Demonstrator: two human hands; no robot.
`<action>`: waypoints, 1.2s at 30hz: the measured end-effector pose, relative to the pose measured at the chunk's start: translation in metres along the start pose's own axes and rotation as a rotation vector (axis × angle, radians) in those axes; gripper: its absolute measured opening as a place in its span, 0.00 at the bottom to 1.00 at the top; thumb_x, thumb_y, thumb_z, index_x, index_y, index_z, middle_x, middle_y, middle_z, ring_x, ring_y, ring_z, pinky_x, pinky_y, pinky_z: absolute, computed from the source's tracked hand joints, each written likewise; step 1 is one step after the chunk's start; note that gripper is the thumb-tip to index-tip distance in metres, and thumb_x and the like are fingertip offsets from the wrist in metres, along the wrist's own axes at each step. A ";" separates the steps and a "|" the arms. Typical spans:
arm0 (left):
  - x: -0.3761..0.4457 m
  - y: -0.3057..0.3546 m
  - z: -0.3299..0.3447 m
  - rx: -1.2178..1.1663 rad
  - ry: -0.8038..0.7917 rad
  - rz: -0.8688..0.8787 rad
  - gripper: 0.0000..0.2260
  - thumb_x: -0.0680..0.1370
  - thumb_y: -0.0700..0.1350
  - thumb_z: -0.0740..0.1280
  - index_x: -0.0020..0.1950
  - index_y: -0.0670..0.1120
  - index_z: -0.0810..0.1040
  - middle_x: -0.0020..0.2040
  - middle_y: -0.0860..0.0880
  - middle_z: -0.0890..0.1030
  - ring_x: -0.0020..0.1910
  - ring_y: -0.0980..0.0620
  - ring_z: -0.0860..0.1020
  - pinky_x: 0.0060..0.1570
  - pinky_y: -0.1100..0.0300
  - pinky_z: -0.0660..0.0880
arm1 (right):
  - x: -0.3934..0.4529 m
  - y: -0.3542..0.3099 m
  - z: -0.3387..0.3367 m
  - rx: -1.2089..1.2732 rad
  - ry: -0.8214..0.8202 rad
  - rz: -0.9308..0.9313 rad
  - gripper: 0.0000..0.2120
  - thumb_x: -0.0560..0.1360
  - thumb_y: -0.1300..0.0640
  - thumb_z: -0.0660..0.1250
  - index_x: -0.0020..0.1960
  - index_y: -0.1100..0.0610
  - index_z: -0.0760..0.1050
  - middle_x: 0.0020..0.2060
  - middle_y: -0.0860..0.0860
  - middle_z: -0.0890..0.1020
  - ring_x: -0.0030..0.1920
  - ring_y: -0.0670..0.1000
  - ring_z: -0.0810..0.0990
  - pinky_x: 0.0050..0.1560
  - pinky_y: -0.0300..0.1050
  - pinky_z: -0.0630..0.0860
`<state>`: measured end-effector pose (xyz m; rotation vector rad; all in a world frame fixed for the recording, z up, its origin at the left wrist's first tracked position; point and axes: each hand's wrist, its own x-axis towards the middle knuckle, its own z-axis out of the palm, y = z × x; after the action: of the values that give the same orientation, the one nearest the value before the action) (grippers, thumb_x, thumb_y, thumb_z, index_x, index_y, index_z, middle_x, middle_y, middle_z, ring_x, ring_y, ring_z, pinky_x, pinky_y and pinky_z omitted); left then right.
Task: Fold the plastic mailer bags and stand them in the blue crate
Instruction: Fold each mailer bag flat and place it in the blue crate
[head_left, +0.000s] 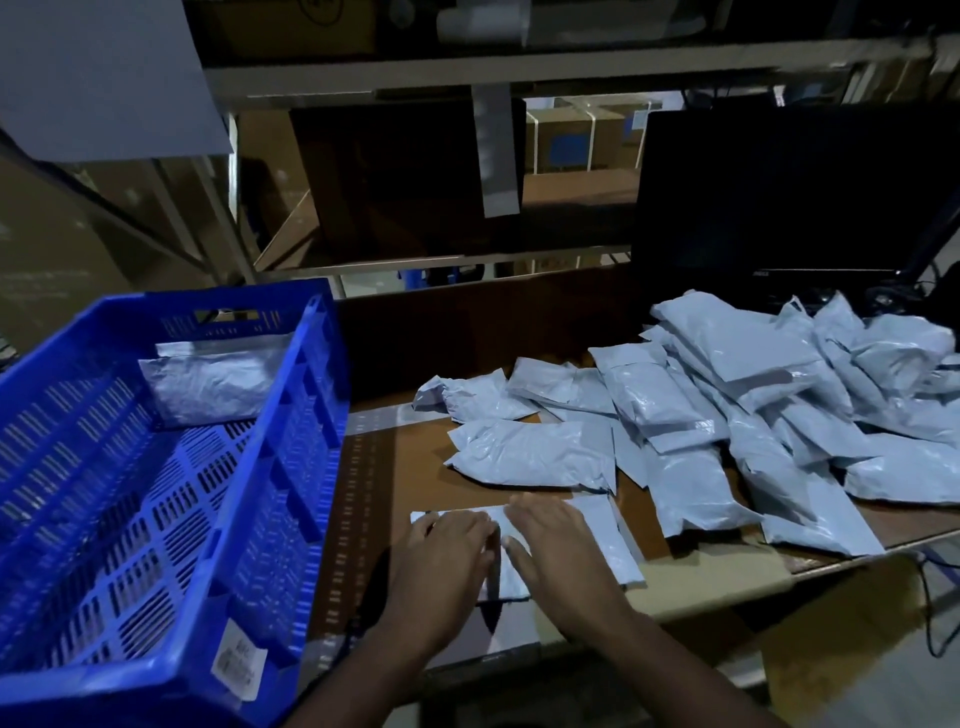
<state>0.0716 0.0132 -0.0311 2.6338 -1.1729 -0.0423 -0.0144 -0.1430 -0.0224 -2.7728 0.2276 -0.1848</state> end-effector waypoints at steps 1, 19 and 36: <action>-0.001 0.003 0.001 0.031 0.012 0.006 0.19 0.84 0.55 0.55 0.75 0.58 0.70 0.74 0.58 0.71 0.74 0.57 0.68 0.75 0.56 0.57 | 0.001 0.000 0.004 -0.021 -0.030 -0.012 0.24 0.85 0.43 0.50 0.78 0.49 0.65 0.77 0.46 0.66 0.77 0.46 0.61 0.76 0.41 0.44; -0.016 -0.007 0.020 -0.012 -0.036 -0.099 0.44 0.74 0.72 0.29 0.84 0.50 0.49 0.84 0.53 0.48 0.81 0.59 0.42 0.79 0.59 0.39 | -0.031 0.041 0.005 -0.106 -0.086 0.206 0.50 0.68 0.22 0.27 0.81 0.52 0.36 0.81 0.47 0.38 0.79 0.46 0.36 0.79 0.46 0.39; -0.034 0.004 0.001 -0.020 -0.102 0.060 0.36 0.79 0.68 0.33 0.84 0.52 0.45 0.82 0.58 0.41 0.78 0.64 0.35 0.78 0.55 0.36 | -0.030 0.020 -0.004 -0.082 -0.098 -0.022 0.36 0.80 0.35 0.31 0.80 0.48 0.56 0.79 0.44 0.54 0.79 0.45 0.54 0.78 0.44 0.43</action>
<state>0.0458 0.0357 -0.0338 2.6049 -1.2770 -0.1784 -0.0470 -0.1571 -0.0285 -2.8572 0.1840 -0.0450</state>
